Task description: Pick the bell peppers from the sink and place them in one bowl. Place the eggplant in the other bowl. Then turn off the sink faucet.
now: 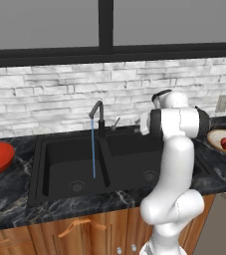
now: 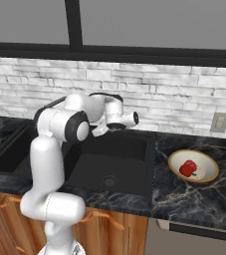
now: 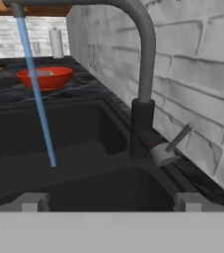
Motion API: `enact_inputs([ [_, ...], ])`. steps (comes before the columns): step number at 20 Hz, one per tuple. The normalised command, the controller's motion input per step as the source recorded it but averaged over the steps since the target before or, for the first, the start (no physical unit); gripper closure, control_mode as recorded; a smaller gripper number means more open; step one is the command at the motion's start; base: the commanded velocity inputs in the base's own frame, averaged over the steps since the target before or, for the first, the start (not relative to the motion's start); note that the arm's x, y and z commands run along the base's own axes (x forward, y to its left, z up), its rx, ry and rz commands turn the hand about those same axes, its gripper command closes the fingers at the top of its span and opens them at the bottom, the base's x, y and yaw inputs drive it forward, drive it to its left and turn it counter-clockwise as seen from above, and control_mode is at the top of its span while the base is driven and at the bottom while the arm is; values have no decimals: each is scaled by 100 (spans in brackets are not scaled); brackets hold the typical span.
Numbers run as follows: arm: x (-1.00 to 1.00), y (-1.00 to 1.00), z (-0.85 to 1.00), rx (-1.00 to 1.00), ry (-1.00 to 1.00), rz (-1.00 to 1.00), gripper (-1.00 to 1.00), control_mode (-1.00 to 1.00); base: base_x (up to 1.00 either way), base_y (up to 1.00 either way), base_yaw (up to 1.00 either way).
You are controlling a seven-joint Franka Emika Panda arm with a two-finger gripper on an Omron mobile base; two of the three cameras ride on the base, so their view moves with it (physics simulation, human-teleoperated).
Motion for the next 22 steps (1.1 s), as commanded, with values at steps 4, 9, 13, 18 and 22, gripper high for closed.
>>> enact_inputs([
  [4,58,5,-11,9,0,12,-100,-100,0,0,0],
  [9,58,8,-20,8,0,11,-100,-100,0,0,0],
  [13,57,19,-24,6,0,8,-100,-100,0,0,0],
  [18,37,25,-27,2,-4,3,-100,-100,0,0,0],
  [22,21,30,-19,0,-6,0,-100,-100,0,0,0],
])
